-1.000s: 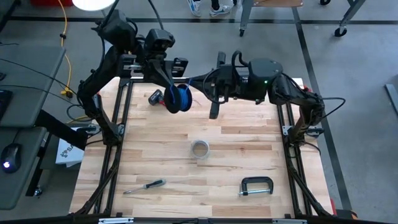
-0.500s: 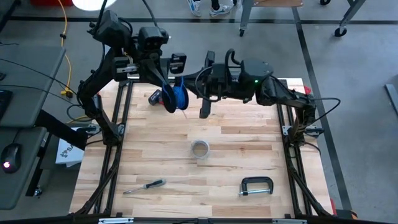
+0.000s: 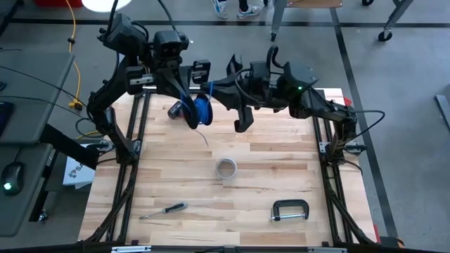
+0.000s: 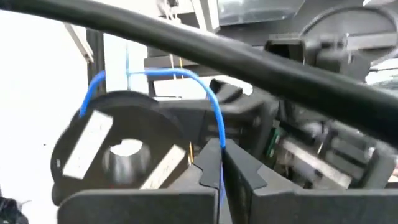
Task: Coil cords
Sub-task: Coil the blue wire on the spool
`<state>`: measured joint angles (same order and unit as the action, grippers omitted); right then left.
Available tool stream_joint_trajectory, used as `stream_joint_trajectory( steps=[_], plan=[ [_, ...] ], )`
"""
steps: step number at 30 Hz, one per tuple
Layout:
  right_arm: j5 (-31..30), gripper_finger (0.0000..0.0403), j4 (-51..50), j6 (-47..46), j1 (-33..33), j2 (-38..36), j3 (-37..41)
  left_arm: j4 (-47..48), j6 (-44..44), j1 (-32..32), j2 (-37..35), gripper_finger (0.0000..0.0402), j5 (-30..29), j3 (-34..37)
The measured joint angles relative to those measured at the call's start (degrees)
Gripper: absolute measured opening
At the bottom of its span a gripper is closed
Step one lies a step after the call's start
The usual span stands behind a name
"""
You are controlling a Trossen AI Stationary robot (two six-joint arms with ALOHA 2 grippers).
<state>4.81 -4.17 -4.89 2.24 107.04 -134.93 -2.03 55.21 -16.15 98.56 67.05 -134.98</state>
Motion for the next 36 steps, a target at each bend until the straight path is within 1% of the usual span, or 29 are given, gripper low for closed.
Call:
stream_joint_trajectory(
  steps=[4, 6, 9, 14, 16, 18, 21, 23, 28, 31, 36],
  plan=[
    [0.5, 0.0, 0.1, -2.2, 0.0, 0.9, 0.0, -1.2, -1.3, 0.0, 0.0, 0.0005, -0.1, 0.0],
    [2.1, 0.0, 0.8, -4.8, -0.6, 1.7, 0.0, -1.0, -0.4, 0.0, 0.1, 0.0005, -0.1, 0.0],
    [4.7, 0.0, 2.2, -9.3, -1.4, 2.4, 0.0, -1.0, 3.1, -0.1, 0.8, 0.0005, -0.1, 0.0],
    [4.7, 0.0, 2.2, -13.3, -1.9, 2.6, 0.0, -1.4, 11.0, -0.9, 0.9, 0.0005, -1.3, 0.0],
    [5.2, 0.0, 1.6, -16.6, -2.4, 2.5, 0.0, -1.4, 17.0, -0.9, 0.9, 0.0005, 0.1, 0.0],
    [5.3, 0.0, 1.0, -18.4, -2.6, 2.7, 0.0, -1.4, 19.0, -0.6, 1.0, 0.0005, 0.6, 0.0],
    [5.5, 0.0, 1.5, -18.4, -2.5, 3.4, 0.0, -1.4, 17.3, -0.3, 1.1, 0.0005, 0.8, 0.0],
    [6.3, 0.0, 1.7, -18.9, -2.2, 3.9, 0.0, -3.2, 14.5, -0.6, 1.1, 0.0005, -0.9, 0.0],
    [6.9, 0.0, 2.0, -20.2, -1.5, 6.2, 0.0, -10.3, 13.1, -1.2, 1.2, 0.0005, -2.9, 0.0],
    [7.5, 0.0, 2.4, -20.2, -1.4, 6.3, -0.1, -13.3, 10.4, -1.9, 1.2, 0.0005, -4.3, 0.0],
    [7.6, 0.0, 2.6, -20.6, -1.1, 6.6, -0.1, -17.6, 6.4, -4.0, 0.9, 0.0005, -4.4, 0.0]
  ],
)
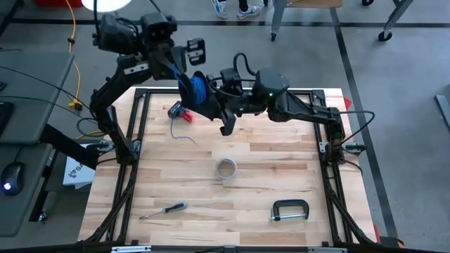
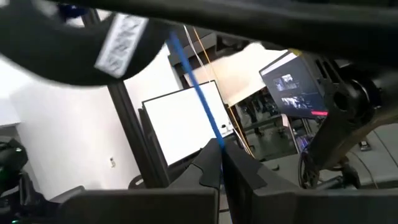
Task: Coil cords
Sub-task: Coil the blue wire on the spool
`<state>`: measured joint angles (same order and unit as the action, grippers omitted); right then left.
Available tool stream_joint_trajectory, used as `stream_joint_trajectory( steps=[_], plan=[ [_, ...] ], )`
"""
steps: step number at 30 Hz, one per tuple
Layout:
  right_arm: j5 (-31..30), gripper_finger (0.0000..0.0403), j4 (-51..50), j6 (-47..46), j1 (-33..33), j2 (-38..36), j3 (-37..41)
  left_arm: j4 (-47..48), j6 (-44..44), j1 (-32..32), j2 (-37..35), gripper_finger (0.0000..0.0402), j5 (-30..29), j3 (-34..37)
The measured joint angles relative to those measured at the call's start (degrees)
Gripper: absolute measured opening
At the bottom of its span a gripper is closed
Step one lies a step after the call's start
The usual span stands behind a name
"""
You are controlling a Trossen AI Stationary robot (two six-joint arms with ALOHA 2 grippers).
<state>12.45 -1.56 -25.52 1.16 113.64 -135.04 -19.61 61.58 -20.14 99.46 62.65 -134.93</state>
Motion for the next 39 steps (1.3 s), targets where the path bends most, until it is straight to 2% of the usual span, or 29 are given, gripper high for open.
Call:
stream_joint_trajectory(
  steps=[9, 12, 15, 18, 21, 24, 31, 35, 39],
  plan=[
    [-0.7, 0.0, -0.3, 6.5, -1.0, -0.7, 0.0, 0.3, -5.8, -6.9, -2.7, 0.0005, 2.7, 0.0],
    [-4.2, 0.0006, -0.7, 10.5, -1.0, -0.7, 0.0, 0.4, -6.8, -8.6, -3.3, 0.0005, 2.2, 0.0],
    [-5.3, 0.0038, -3.2, 13.8, -1.0, -0.5, 0.2, -0.1, -7.3, -9.3, -3.8, 0.0005, -1.0, -0.1],
    [-6.3, 0.009, -4.6, 15.5, -0.9, -0.3, 0.3, -0.2, -9.3, -9.3, -3.8, 0.0005, -3.1, -0.2],
    [-12.2, 0.0145, -6.7, 19.3, -0.6, -0.8, 0.1, 0.2, -10.9, -9.3, -3.6, 0.0005, -4.2, -0.1],
    [-18.9, 0.0185, -10.5, 24.3, -0.2, -0.7, 0.1, 0.1, -11.1, -9.3, -3.6, 0.0005, -5.1, -0.1],
    [-31.6, 0.0204, -17.6, 30.4, 0.4, -0.6, 0.2, 0.0, -11.1, -9.3, -3.8, 0.0005, -6.6, -0.1],
    [-31.7, 0.0204, -17.5, 33.3, 1.3, -0.6, 0.2, 0.0, -11.4, -9.3, -3.8, 0.0005, -8.3, -0.1],
    [-27.7, 0.0204, -18.5, 30.5, 1.3, -0.6, 0.1, 0.0, -13.0, -9.2, -3.8, 0.0005, -12.7, -0.1]
  ],
)
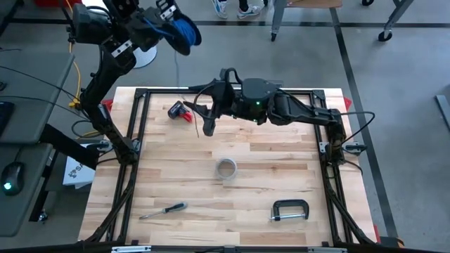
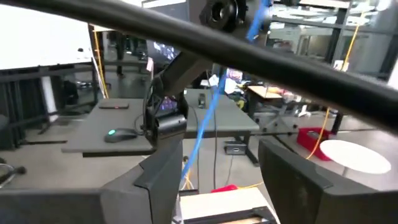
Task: Coil cords
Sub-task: Coil the blue wire on the spool
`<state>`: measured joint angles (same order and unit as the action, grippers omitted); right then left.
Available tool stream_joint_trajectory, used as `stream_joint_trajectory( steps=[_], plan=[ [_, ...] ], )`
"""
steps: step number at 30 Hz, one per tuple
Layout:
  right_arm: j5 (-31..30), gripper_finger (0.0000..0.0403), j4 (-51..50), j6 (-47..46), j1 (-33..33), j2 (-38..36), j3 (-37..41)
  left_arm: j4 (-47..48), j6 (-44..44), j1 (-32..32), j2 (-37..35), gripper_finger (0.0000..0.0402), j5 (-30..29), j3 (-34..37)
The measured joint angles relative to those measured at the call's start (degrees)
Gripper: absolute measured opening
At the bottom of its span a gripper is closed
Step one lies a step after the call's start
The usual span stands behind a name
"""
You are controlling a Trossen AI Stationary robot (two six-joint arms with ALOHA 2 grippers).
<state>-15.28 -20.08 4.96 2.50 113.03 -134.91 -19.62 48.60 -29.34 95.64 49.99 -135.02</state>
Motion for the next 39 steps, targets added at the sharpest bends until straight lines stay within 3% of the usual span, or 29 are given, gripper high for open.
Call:
stream_joint_trajectory(
  steps=[9, 16, 22, 30, 39],
  plan=[
    [5.4, 0.0204, -0.5, -4.4, -0.2, 0.4, 0.0, 0.0, -2.3, 0.4, 0.0, 0.0005, -4.2, 0.0],
    [-7.3, 0.0204, 1.7, 2.1, 0.4, 1.0, 0.0, 0.0, -2.3, 1.8, 0.0, 0.0005, -4.3, 0.0],
    [-12.2, 0.0204, 2.4, 7.6, 2.6, 0.4, 0.0, 0.0, -2.3, 1.8, 0.0, 0.0005, -4.3, 0.0],
    [-11.9, 0.0203, -1.5, 4.0, 2.6, 0.6, 0.0, 0.0, -2.3, 1.8, 0.0, 0.0005, -4.3, 0.0],
    [-12.7, 0.0203, -0.9, 7.0, 1.2, 0.7, 0.0, 0.0, -1.0, 2.0, 0.0, 0.0005, -7.3, 0.0]
  ],
)
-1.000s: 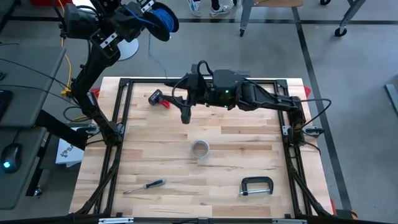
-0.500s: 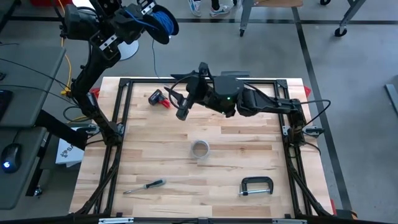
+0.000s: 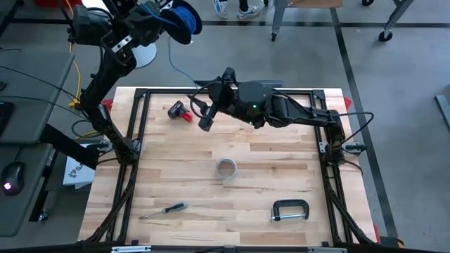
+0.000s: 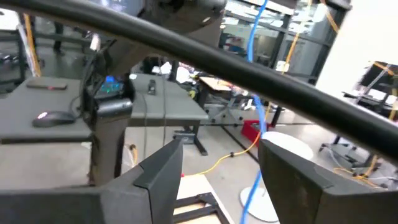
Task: Coil cords
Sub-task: Coil the blue wire on the spool
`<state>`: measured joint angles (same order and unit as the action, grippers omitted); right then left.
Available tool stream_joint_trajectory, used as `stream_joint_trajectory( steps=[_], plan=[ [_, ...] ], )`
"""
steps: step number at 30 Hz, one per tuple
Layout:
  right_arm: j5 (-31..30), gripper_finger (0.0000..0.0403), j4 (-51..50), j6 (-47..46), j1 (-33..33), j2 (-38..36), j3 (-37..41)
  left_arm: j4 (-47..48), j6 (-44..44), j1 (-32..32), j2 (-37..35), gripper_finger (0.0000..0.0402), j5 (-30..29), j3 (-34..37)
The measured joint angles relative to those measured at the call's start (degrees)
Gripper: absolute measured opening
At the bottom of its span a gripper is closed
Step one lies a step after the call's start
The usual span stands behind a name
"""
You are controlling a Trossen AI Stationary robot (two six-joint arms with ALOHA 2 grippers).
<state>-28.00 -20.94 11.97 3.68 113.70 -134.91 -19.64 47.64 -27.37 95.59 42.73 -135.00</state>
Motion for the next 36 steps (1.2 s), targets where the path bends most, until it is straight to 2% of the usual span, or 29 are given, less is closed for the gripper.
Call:
stream_joint_trajectory(
  steps=[28, 31, 36],
  plan=[
    [-0.7, 0.0204, 4.3, -1.8, -2.5, -0.2, 0.0, -2.5, 1.3, -0.4, -0.1, 0.0005, 2.1, 0.0],
    [0.3, 0.0204, 4.0, -3.9, -2.9, -0.1, 0.0, -2.9, 1.3, -0.4, -0.1, 0.0005, 1.7, 0.0],
    [7.9, 0.0204, 4.8, -4.5, -2.4, -0.1, 0.0, -2.9, 1.2, -0.5, -0.1, 0.0005, 1.5, 0.0]
  ],
)
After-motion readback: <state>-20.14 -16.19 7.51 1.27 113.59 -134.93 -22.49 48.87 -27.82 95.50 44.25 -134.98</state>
